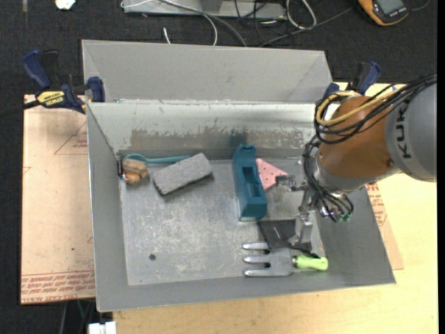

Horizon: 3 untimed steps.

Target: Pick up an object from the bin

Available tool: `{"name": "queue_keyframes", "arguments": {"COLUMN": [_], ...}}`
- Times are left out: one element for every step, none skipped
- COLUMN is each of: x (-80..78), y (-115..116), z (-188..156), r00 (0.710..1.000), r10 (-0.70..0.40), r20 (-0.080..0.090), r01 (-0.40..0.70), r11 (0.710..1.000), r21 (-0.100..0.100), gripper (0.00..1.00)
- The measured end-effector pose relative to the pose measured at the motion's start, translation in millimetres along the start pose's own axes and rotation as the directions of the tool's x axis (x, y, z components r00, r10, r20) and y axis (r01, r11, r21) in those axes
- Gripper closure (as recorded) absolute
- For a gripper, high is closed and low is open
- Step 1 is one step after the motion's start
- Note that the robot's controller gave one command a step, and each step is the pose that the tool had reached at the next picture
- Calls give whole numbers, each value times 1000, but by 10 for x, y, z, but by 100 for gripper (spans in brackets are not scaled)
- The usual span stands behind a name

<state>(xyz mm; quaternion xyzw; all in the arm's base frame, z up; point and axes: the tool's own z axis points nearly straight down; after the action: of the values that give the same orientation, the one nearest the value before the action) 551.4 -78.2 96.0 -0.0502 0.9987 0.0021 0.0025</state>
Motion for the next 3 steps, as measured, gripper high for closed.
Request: {"name": "queue_keyframes", "arguments": {"x": [322,323,343], "y": [99,99,74], "z": [250,250,-360], "r00": [990,990,989], "r10": [142,143,149], "r20": [9,8,4], "r01": [-142,-143,-149], "r11": [990,990,989], "r21": [-1,-2,-2], "gripper": [100,100,100]}}
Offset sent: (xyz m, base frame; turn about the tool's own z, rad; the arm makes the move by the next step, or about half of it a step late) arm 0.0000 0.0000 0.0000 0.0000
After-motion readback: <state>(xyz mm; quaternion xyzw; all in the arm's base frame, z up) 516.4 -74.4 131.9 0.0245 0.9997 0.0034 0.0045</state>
